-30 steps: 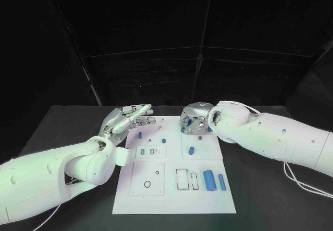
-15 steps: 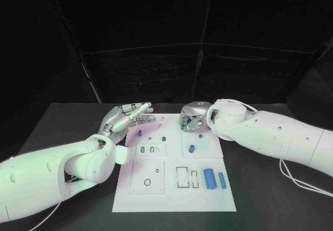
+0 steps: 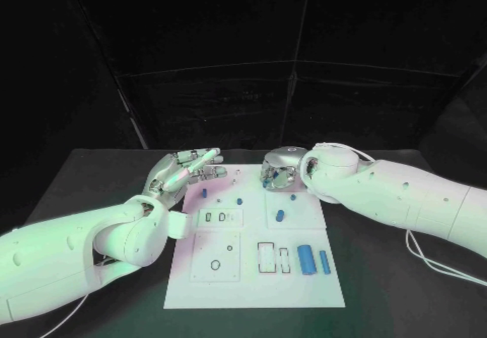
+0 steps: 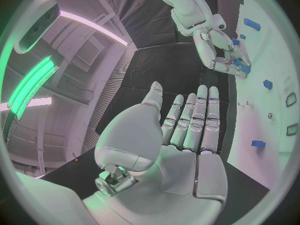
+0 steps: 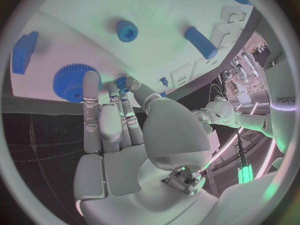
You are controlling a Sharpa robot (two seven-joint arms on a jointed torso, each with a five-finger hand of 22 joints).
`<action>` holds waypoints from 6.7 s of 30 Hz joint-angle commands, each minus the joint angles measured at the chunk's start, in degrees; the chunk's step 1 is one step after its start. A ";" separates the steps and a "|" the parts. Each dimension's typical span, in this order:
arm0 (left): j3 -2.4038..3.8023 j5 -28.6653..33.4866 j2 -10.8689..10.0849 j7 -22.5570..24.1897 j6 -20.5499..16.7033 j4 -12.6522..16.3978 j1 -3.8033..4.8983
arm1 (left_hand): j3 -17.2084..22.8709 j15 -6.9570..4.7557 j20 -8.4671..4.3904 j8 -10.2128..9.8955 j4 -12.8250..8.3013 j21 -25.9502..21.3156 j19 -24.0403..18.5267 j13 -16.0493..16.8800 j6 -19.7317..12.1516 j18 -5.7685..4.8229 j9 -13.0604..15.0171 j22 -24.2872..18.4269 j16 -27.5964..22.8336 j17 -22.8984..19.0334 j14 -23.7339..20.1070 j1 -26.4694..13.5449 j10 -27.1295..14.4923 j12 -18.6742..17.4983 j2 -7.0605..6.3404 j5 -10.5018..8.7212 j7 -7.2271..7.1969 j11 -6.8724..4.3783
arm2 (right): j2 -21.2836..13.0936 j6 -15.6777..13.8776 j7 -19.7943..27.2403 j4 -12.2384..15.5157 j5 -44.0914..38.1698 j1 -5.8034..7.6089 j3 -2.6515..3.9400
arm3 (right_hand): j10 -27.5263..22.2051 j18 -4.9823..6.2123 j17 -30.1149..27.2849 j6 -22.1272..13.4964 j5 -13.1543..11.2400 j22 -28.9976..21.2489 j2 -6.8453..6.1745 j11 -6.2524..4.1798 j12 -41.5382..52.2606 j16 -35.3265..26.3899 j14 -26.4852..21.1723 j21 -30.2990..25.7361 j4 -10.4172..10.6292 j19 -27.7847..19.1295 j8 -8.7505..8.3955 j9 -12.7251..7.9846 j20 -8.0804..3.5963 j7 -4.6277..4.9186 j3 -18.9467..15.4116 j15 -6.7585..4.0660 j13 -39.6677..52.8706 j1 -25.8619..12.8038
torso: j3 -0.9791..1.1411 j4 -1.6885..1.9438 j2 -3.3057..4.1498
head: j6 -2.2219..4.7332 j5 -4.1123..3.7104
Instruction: Assemble the parts on the task board
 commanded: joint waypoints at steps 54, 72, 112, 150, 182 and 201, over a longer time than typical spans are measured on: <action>0.04 -0.26 0.70 -0.65 1.44 -0.42 1.07 | 0.24 -0.02 -0.03 -0.04 -0.13 0.02 0.40 0.02 0.28 0.67 0.01 -0.13 0.30 -0.08 0.50 -0.05 0.31 0.28 0.52 0.24 2.55 0.09 | 12.70 -10.74 -1.04 -12.01 3.65 0.08 0.17 | 0.22 0.78 1.04 0.36 -2.35 0.78 -1.09 0.30 -0.43 1.66 1.33 1.99 1.92 -1.21 -0.25 -0.13 0.37 0.32 4.80 0.18 0.03 -1.19 | -0.10 0.04 0.65 | 0.60 1.27; 0.04 -0.26 1.02 -0.83 1.54 -0.58 1.19 | 0.24 -0.02 -0.03 -0.04 -0.13 0.02 0.40 0.02 0.28 0.67 0.01 -0.13 0.30 -0.08 0.50 -0.05 0.31 0.28 0.52 0.24 2.55 0.09 | 14.41 -10.60 -2.36 -13.48 3.39 0.07 0.16 | -3.45 0.74 0.49 -2.94 -2.13 0.77 -4.13 1.38 -0.80 1.83 0.95 2.29 3.32 -1.99 -0.48 -0.29 1.14 1.27 4.97 1.09 -0.06 -2.15 | -0.09 0.01 0.64 | 0.43 1.42; 0.02 -0.26 0.30 -0.93 1.98 -1.16 1.25 | 0.33 0.01 -0.04 -0.06 -0.29 -0.18 0.52 0.01 0.91 0.63 0.04 -0.28 0.14 -0.19 0.44 0.02 0.44 0.31 0.52 0.24 2.47 0.06 | -8.02 -6.33 -15.22 4.79 14.80 0.09 0.08 | 2.63 0.43 17.92 -13.14 2.72 2.42 -7.66 -0.13 66.36 11.09 3.54 4.86 21.49 0.07 5.22 0.21 0.50 0.77 -19.34 0.20 54.91 5.95 | 0.31 -1.23 0.11 | 0.79 0.50; 0.01 -0.26 0.59 -1.15 2.25 -1.59 1.25 | 0.40 0.00 -0.05 -0.06 -0.37 -0.25 0.56 0.01 1.01 0.63 0.04 -0.34 0.09 -0.23 0.44 0.08 0.52 0.33 0.55 0.24 2.41 0.02 | -4.65 -5.74 -15.56 3.01 8.58 0.08 0.08 | 12.24 -0.89 24.03 -10.09 2.07 11.38 -3.98 -0.68 76.89 13.53 4.66 10.88 21.50 4.28 7.99 0.15 0.29 0.10 -18.49 -0.12 70.29 9.76 | 0.34 -1.20 0.15 | 0.15 0.78; 0.02 -0.26 0.51 -1.57 2.44 -1.51 1.25 | 0.46 -0.01 -0.06 -0.11 -0.42 -0.35 0.59 -0.01 1.06 0.62 0.03 -0.41 0.03 -0.28 0.43 0.09 0.54 0.32 0.59 0.24 2.38 0.00 | -2.58 -8.60 -16.06 2.29 5.22 0.06 0.07 | 15.65 -1.09 25.54 -3.54 0.45 13.15 -1.27 -2.09 79.56 14.03 4.92 12.19 19.56 5.09 9.27 0.61 -0.56 -1.52 -15.18 -1.22 75.26 11.34 | 0.37 -1.25 0.14 | -0.07 0.86; 0.02 -0.26 0.27 -1.63 2.55 -1.56 1.26 | 0.48 0.00 -0.06 -0.14 -0.45 -0.40 0.61 -0.02 1.06 0.62 0.02 -0.45 -0.01 -0.30 0.41 0.10 0.53 0.30 0.59 0.24 2.38 0.00 | -2.92 -14.01 -14.38 7.89 3.35 0.03 0.07 | 16.24 -1.25 26.15 -2.72 0.84 13.59 -2.14 -2.35 79.86 14.22 5.04 12.56 19.17 5.43 7.89 0.34 -1.08 -1.70 -14.05 -1.57 76.06 10.09 | 0.37 -1.19 0.16 | -0.22 1.28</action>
